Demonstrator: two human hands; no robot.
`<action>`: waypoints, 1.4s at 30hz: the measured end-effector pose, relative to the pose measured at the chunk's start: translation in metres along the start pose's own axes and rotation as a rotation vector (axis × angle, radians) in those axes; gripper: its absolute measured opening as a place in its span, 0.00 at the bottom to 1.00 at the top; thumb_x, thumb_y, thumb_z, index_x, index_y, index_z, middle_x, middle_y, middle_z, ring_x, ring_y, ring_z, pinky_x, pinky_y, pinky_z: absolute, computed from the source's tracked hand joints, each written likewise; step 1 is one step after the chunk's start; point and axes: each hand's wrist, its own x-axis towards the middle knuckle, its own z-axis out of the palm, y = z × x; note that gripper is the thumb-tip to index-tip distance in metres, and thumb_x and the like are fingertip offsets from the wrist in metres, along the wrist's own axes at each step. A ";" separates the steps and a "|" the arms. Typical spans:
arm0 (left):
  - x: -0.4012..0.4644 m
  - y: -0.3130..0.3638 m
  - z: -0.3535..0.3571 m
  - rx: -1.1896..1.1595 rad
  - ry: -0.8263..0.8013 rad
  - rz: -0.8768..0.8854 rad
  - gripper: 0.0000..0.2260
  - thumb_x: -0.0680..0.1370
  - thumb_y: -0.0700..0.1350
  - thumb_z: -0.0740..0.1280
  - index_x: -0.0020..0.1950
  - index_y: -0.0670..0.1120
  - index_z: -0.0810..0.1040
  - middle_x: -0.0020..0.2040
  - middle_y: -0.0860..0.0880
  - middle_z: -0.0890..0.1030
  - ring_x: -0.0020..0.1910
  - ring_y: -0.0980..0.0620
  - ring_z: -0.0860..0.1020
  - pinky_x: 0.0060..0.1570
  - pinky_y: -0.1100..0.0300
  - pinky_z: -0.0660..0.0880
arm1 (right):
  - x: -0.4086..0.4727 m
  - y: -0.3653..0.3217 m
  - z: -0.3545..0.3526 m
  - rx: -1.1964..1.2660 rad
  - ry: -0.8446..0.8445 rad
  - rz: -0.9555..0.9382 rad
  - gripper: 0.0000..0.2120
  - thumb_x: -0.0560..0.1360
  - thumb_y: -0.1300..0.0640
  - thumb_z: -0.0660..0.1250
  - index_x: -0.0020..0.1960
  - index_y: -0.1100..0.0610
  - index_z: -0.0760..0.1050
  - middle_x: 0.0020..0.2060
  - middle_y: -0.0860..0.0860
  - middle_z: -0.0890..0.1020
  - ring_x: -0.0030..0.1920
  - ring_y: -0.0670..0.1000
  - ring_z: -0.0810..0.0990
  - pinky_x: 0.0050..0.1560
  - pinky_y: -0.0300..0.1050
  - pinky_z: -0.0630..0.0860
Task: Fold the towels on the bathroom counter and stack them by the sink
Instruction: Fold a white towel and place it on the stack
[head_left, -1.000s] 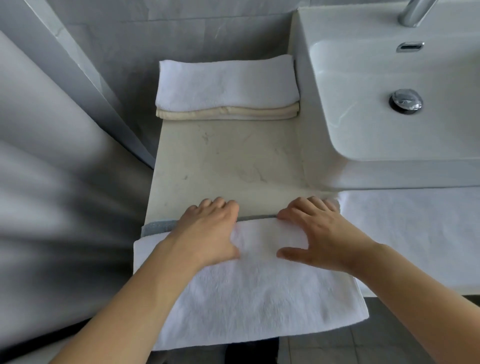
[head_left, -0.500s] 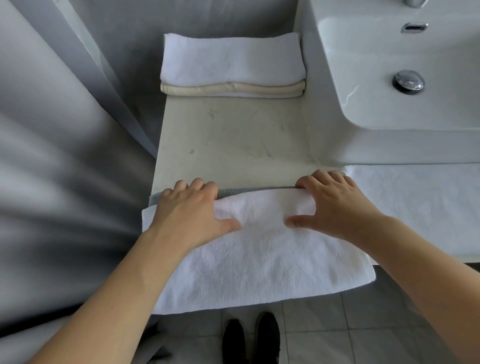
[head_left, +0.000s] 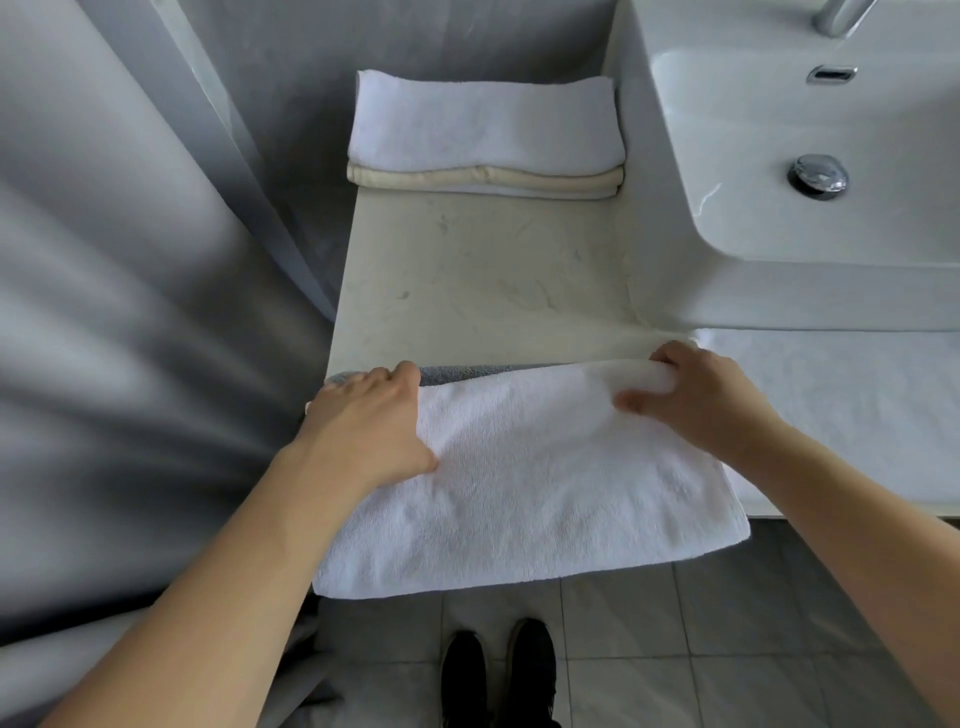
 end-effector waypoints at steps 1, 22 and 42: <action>0.000 0.001 0.001 0.013 0.016 -0.006 0.25 0.68 0.61 0.72 0.52 0.50 0.64 0.47 0.53 0.71 0.52 0.49 0.72 0.50 0.55 0.67 | 0.000 0.004 0.000 0.118 0.039 0.051 0.18 0.66 0.42 0.76 0.47 0.50 0.75 0.42 0.47 0.79 0.40 0.48 0.77 0.35 0.44 0.73; -0.019 -0.043 -0.007 -0.909 -0.004 -0.504 0.13 0.69 0.49 0.74 0.47 0.42 0.80 0.45 0.41 0.83 0.37 0.48 0.80 0.38 0.57 0.74 | -0.059 -0.003 0.057 0.149 0.307 0.454 0.24 0.80 0.37 0.52 0.46 0.59 0.68 0.33 0.49 0.72 0.33 0.53 0.72 0.35 0.49 0.66; -0.033 0.073 -0.047 -1.059 0.232 -0.360 0.18 0.74 0.52 0.68 0.63 0.50 0.73 0.50 0.57 0.77 0.49 0.49 0.77 0.51 0.52 0.76 | -0.083 -0.031 -0.013 0.496 0.365 0.354 0.23 0.75 0.36 0.59 0.37 0.56 0.68 0.31 0.48 0.74 0.32 0.49 0.73 0.30 0.45 0.62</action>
